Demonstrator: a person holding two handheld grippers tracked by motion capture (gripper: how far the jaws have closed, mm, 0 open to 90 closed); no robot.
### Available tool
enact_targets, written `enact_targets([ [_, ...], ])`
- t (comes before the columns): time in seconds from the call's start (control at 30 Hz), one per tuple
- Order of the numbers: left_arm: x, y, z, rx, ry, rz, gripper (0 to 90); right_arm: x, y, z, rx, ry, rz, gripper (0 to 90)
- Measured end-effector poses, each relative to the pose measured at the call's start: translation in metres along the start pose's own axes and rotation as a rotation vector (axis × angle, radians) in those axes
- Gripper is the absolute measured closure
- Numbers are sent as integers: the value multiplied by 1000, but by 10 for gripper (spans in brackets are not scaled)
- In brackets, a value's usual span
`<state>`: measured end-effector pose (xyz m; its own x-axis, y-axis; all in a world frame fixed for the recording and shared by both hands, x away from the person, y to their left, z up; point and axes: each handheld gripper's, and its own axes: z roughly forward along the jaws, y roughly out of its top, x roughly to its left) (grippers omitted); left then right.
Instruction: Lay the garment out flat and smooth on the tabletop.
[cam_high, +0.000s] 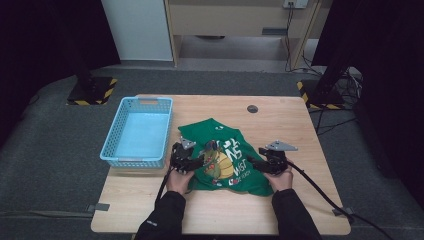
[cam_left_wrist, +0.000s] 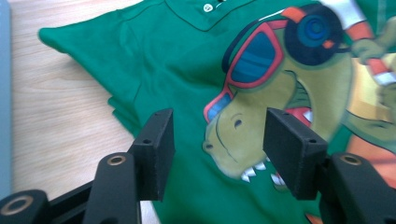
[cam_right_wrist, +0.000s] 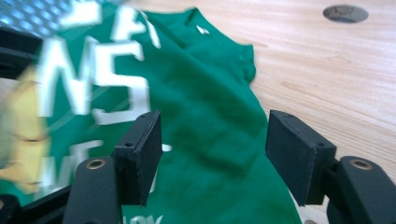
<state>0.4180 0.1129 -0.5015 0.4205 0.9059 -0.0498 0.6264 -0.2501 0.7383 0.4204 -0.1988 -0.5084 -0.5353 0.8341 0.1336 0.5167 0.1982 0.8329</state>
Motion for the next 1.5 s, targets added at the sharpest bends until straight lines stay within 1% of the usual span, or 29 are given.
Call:
enact_targets([
  [0.1,-1,-4,12,50,19,16,407,-1,-5,12,30,-2,0,360],
  [0.17,-3,-6,16,70,31,38,401,-1,-10,18,61,-5,-17,361],
  [0.27,-7,-8,18,86,45,71,401,2,-17,23,132,-25,-56,363],
  [0.37,-10,-11,18,93,49,93,398,5,-20,21,145,-35,-92,365],
  [0.43,-9,-15,17,75,36,76,404,8,-21,19,153,-50,-120,364],
  [0.5,-8,-19,15,64,20,57,405,9,-22,16,163,-52,-120,364],
  [0.57,-7,-21,13,66,8,44,405,10,-23,12,176,-52,-121,365],
  [0.67,-9,-25,9,61,8,47,405,11,-26,5,195,-52,-123,365],
  [0.77,-13,-30,5,59,4,53,405,12,-30,-3,200,-51,-123,366],
  [0.87,-17,-33,1,61,-7,63,404,12,-35,-11,208,-56,-117,367],
  [0.97,-19,-33,-3,83,-20,80,387,12,-36,-18,233,-52,-112,359],
  [1.0,-19,-32,-5,86,-20,85,380,11,-36,-20,232,-42,-108,352],
  [1.03,-18,-29,-7,79,-22,85,373,11,-35,-23,218,-35,-102,351],
  [1.13,-12,-18,-14,44,-25,54,367,11,-26,-33,146,-6,-76,334],
  [1.23,-6,-3,-17,27,-10,45,359,10,-11,-38,78,16,-47,308],
  [1.33,-1,10,-15,18,-3,19,338,9,4,-36,30,8,-29,287],
  [1.4,1,14,-13,12,0,12,335,7,11,-32,6,-2,-15,285],
  [1.5,3,18,-7,9,14,23,308,5,17,-24,-20,-12,0,285],
])
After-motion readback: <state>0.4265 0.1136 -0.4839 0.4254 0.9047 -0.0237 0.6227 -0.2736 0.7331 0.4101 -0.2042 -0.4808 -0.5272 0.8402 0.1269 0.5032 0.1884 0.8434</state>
